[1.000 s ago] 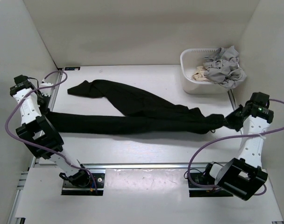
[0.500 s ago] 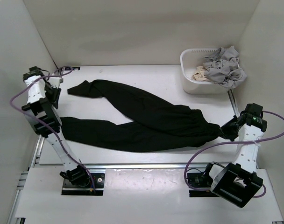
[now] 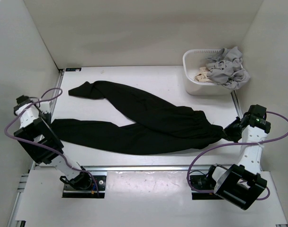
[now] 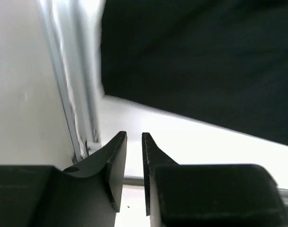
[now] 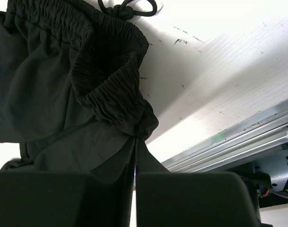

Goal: Fold and stack the trousers
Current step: Flatten the trousers out

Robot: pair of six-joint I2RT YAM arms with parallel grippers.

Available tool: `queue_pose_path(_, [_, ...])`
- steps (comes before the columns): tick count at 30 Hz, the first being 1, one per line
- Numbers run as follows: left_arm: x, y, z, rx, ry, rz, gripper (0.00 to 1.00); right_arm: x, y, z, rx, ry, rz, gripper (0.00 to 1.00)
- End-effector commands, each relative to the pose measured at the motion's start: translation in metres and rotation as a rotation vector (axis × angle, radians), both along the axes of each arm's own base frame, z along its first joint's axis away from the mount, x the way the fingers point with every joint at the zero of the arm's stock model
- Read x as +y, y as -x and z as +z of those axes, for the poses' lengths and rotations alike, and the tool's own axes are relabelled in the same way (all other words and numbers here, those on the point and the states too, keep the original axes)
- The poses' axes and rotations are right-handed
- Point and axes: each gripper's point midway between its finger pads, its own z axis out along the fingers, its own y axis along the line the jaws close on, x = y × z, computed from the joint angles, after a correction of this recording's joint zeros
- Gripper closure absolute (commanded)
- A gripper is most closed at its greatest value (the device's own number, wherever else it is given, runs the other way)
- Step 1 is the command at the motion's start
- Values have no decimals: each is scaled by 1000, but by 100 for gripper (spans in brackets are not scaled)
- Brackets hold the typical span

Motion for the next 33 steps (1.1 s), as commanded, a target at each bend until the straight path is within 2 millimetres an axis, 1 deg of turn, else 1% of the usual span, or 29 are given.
queue_pose_path(1, [10,13,-18,-34,20,39,66,1,-1,3,-30,2,26,100])
queue_pose_path(3, [14,16,-27,-34,20,51,66,0,-1,2,-26,10,23,100])
queue_pose_path(4, [17,11,-36,-35,22,60,60,0,-1,2,-26,10,23,100])
queue_pose_path(5, [16,12,-43,-19,36,60,57,0,-1,2,-26,10,23,100])
queue_pose_path(6, [21,3,-44,-37,36,71,53,0,-1,2,-26,10,23,100])
queue_pose_path(7, [22,2,-55,-13,59,81,38,2,0,2,-22,-2,26,100])
queue_pose_path(8, [31,-9,-54,-37,43,92,33,2,0,2,-22,-2,26,100])
queue_pose_path(10, [35,-15,-59,-47,67,95,22,2,1,2,-23,2,34,100])
queue_pose_path(11, [34,-18,-60,-52,77,102,13,2,1,2,-23,2,34,100])
queue_pose_path(12, [31,-19,-64,-55,98,98,0,2,1,4,-32,7,34,100])
queue_pose_path(13, [35,-23,-60,-67,89,97,0,2,1,4,-32,7,34,100])
queue_pose_path(15, [26,-30,-62,-98,143,82,0,2,1,6,-42,12,34,100])
queue_pose_path(16, [21,-31,-62,-103,167,69,0,3,3,3,-34,8,34,100])
queue_pose_path(17, [15,-31,-62,-110,192,45,8,2,3,4,-37,21,30,100])
queue_pose_path(18, [7,-33,-64,-120,239,24,34,2,3,4,-37,21,30,100])
queue_pose_path(19, [1,-32,-63,-121,265,22,66,2,3,4,-37,21,30,100])
queue_pose_path(20, [-8,-25,-65,-108,296,11,86,2,3,4,-37,21,30,100])
queue_pose_path(22, [-16,-19,-60,-117,322,-29,86,-1,4,7,-35,34,25,100])
queue_pose_path(23, [-15,-13,-56,-118,330,-33,86,-1,4,7,-35,34,25,100])
queue_pose_path(24, [-24,3,-46,-83,362,-35,86,-4,3,12,-37,52,20,100])
queue_pose_path(25, [-23,10,-36,-82,371,-69,86,-5,4,15,-32,59,16,100])
queue_pose_path(26, [-18,23,-27,-67,373,-57,86,-8,3,17,-37,71,12,100])
queue_pose_path(27, [-9,29,-12,-63,353,-64,86,-7,4,20,-34,70,13,100])
queue_pose_path(28, [-10,44,2,-37,346,-66,86,-9,5,26,-41,88,7,100])
queue_pose_path(29, [3,56,7,2,282,-84,86,-12,4,29,-44,102,2,100])
queue_pose_path(30, [10,62,14,9,237,-83,86,-12,3,33,-60,107,-7,100])
queue_pose_path(31, [14,67,14,35,217,-80,86,-14,4,35,-54,115,-21,100])
queue_pose_path(32, [20,69,17,53,186,-77,86,-19,1,43,-72,134,-41,100])
queue_pose_path(33, [20,66,21,51,182,-86,86,-20,-3,50,-90,139,-50,100])
